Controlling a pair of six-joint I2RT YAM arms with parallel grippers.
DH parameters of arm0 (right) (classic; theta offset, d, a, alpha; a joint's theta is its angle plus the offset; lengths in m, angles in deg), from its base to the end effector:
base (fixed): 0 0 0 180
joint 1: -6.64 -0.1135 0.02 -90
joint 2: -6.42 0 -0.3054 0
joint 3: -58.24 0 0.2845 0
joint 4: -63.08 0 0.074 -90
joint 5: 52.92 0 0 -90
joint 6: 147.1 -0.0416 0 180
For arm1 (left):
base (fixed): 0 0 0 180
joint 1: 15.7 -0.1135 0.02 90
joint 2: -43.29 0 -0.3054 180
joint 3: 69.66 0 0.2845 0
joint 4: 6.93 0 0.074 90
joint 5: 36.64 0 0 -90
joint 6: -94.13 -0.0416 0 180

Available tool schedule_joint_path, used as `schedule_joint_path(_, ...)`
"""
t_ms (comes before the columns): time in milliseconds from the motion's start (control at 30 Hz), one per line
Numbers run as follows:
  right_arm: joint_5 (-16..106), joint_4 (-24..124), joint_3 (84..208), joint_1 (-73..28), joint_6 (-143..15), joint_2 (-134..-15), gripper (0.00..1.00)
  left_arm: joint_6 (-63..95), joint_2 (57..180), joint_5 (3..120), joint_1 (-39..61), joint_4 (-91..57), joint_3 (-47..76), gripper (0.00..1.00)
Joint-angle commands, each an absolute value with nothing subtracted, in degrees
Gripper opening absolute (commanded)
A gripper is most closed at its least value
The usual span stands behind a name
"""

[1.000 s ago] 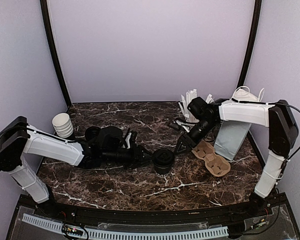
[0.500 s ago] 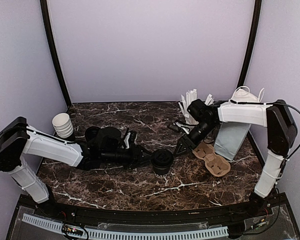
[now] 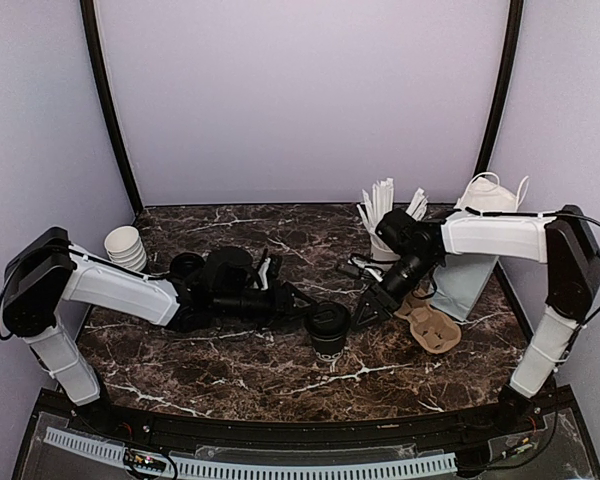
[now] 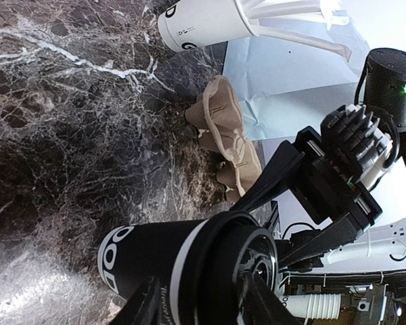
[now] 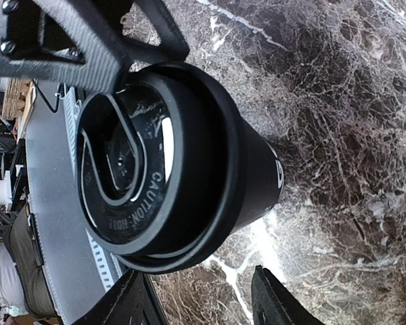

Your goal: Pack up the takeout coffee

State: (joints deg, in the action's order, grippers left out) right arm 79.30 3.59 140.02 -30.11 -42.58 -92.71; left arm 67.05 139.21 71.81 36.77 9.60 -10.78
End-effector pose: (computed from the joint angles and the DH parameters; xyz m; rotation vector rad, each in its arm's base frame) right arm 0.2748 0.2401 0.2281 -1.3459 2.5116 1.1417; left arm 0.2240 -0.3132 0.2061 0.0481 2.2943 -1.5347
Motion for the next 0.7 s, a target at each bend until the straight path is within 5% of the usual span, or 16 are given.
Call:
schedule_joint_path(0,78.26,4.11,138.36,-29.79,-41.38,-89.56,0.56,64.04,135.17,69.39,36.36,6.38,-10.54,0.43)
schedule_joint_path(667,78.84,2.91,141.59,-26.28,-42.41,-92.06,0.53,69.68,131.73,67.39,39.44,3.86,-14.92,0.37)
